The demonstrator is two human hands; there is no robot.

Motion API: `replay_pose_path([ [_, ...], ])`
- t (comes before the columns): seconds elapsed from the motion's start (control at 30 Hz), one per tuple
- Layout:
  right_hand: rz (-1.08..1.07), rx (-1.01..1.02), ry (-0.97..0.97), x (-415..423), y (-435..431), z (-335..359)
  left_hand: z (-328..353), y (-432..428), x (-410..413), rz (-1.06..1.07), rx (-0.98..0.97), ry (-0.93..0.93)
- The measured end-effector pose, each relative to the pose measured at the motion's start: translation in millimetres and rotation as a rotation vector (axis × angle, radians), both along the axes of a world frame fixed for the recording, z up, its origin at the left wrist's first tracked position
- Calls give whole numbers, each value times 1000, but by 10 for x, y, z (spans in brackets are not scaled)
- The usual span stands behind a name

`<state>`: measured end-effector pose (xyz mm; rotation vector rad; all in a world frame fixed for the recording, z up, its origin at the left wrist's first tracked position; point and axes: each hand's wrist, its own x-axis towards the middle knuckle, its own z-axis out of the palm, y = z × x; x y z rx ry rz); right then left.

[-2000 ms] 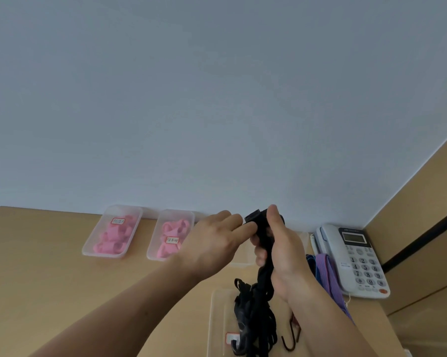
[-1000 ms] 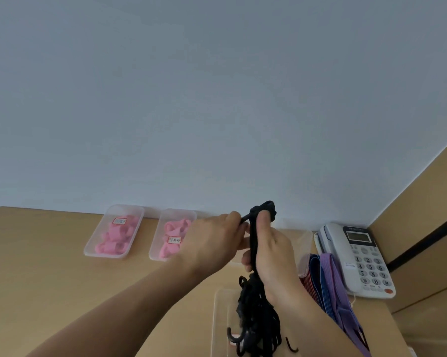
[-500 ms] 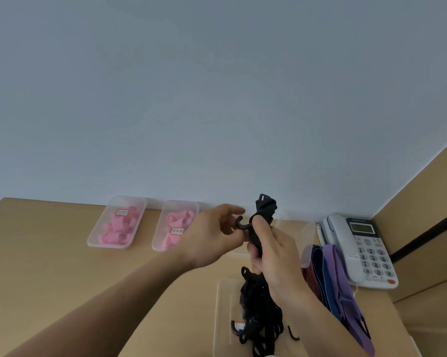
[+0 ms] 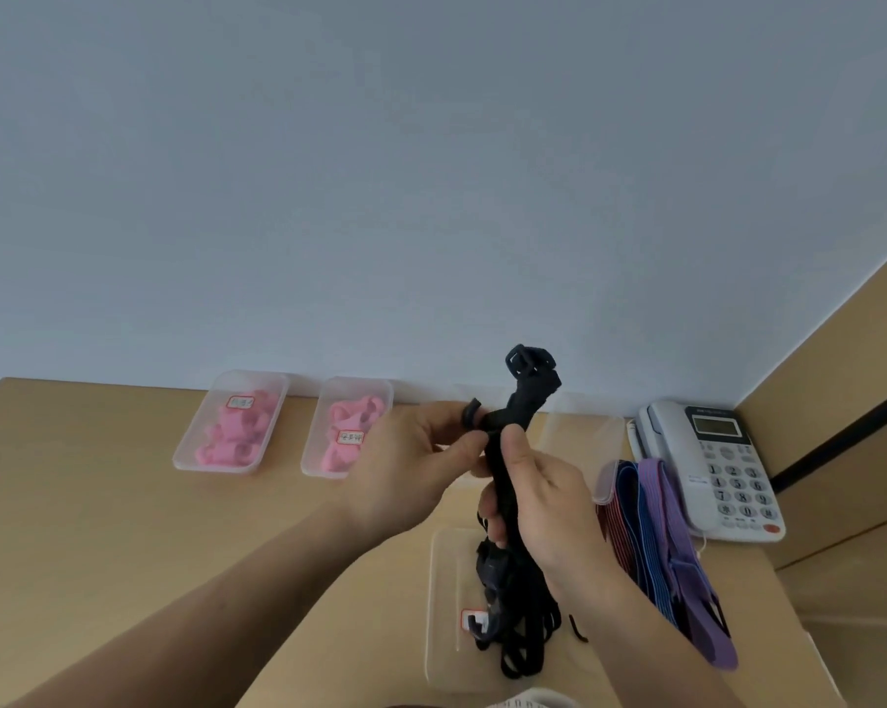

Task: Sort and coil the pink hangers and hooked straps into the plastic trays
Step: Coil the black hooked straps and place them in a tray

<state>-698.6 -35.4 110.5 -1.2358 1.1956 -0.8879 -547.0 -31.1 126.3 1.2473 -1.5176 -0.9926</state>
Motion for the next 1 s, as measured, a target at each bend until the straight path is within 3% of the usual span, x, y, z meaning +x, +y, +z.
replay_pose_path([
  [0.23,-67,130,-26,9,16,52,-111,73,-28,247,-564,-702],
  [0.33,-89,209,-217,27,32,96,-168,59,-6,219,-793,-848],
  [0.43,-167,235,-290,46,18,106,-221,39,-6,186,-883,-913],
  [0.53,-224,225,-305,48,6,77,-215,27,-35,129,-745,-705],
  [0.7,-243,111,-313,7,23,9,-31,23,-53,20,-115,-27],
  [0.77,-195,59,-339,14,40,11,27,-49,-1,-33,164,153],
  [0.83,-149,17,-326,12,43,27,47,-90,51,-227,271,128],
  [0.9,-101,5,-270,-3,37,47,50,-79,49,-368,229,72],
  [1.0,-81,37,-156,-30,39,96,14,-56,14,-363,130,44],
])
